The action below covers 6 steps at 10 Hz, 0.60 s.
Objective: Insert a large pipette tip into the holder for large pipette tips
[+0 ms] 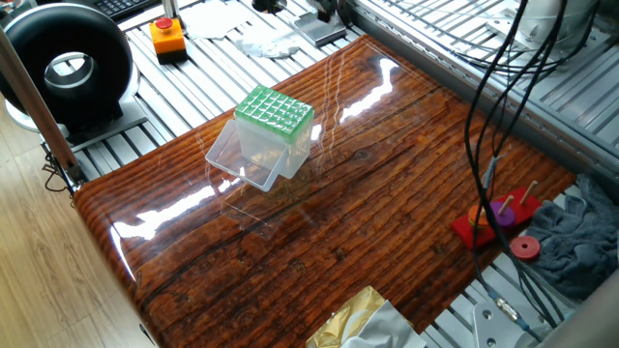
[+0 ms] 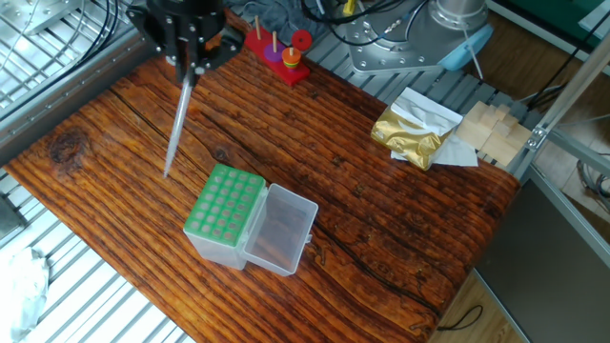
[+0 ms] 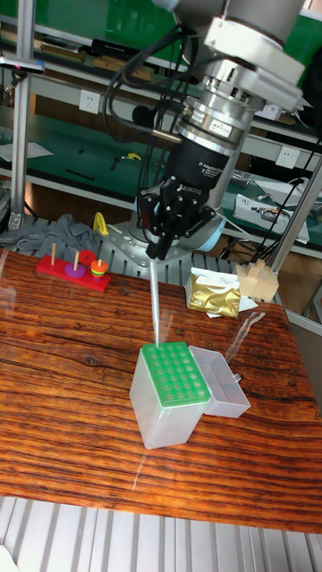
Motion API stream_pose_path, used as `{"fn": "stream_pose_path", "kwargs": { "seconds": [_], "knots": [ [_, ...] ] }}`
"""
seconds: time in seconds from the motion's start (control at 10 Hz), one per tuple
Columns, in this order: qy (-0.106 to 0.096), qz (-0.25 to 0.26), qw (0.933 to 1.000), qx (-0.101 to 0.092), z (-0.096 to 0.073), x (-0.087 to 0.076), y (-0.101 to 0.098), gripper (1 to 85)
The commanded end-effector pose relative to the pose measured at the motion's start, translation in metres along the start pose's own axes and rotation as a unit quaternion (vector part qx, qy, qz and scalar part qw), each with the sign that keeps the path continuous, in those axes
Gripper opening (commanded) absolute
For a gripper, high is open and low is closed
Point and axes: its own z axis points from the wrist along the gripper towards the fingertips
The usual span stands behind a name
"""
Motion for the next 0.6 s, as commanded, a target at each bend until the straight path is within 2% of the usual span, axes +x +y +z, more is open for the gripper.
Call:
{"fn": "stream_pose_path", "kwargs": {
  "seconds": [0.0, 0.1, 0.2, 0.3, 0.4, 0.5],
  "knots": [
    [0.026, -0.123, 0.9904, 0.057, -0.001, 0.011, -0.023, 1.0],
    [0.025, -0.161, 0.9832, 0.083, -0.002, 0.008, -0.033, 1.0],
    [0.032, -0.190, 0.9752, 0.109, -0.003, 0.008, -0.043, 1.0],
    [0.037, -0.204, 0.9712, 0.116, -0.004, 0.008, -0.042, 1.0],
    [0.043, -0.236, 0.9608, 0.138, -0.007, 0.006, -0.044, 1.0],
    [0.054, -0.238, 0.9609, 0.132, -0.009, 0.013, -0.036, 1.0]
  ]
}}
